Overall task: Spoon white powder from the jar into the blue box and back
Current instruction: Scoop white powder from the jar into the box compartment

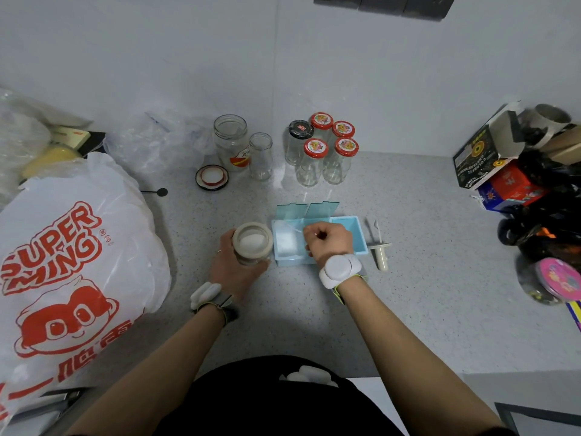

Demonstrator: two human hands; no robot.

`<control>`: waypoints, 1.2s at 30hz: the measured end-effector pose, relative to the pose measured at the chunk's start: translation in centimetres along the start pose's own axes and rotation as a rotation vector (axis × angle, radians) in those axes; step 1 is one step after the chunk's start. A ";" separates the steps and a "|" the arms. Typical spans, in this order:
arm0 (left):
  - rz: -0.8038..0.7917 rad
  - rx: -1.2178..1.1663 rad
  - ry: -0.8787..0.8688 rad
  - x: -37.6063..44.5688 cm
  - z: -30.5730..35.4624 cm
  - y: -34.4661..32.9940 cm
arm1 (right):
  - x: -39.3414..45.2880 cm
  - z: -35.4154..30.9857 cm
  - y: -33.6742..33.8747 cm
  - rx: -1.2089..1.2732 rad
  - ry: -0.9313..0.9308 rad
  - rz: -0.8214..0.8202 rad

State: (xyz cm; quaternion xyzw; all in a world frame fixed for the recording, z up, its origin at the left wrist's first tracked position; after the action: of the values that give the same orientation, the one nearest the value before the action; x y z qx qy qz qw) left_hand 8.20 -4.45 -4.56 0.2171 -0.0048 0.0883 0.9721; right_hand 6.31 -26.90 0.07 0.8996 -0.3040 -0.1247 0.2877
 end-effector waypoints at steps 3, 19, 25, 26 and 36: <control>-0.007 0.002 -0.001 0.0 0.1 -0.1 | -0.3 0.5 0.0 -0.031 0.025 -0.008; -0.035 0.007 -0.013 0.2 0.1 -0.2 | -0.4 0.3 -2.5 -0.276 0.127 -0.212; -0.005 0.015 -0.007 0.2 -0.2 -0.2 | 0.1 3.0 -0.5 0.055 -0.256 -0.077; -0.009 0.012 -0.006 0.2 -0.2 -0.2 | 0.2 3.2 -0.4 0.112 -0.298 -0.066; -0.025 -0.015 0.012 0.1 -0.1 -0.1 | 0.3 3.3 0.0 0.298 -0.397 -0.036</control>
State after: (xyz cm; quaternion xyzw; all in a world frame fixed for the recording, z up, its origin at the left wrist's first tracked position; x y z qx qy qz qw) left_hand 8.29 -4.49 -4.71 0.2093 0.0031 0.0775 0.9748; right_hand 5.26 -28.52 -2.62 0.8954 -0.3533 -0.2578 0.0840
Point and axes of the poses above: each hand's wrist, its own x-axis towards the middle knuckle, its own y-axis out of the back of the hand, z = x × y, the point moved 9 cm from there along x, towards the middle knuckle, and after that the axes turned 12 degrees about z, right-handed, at the moved point
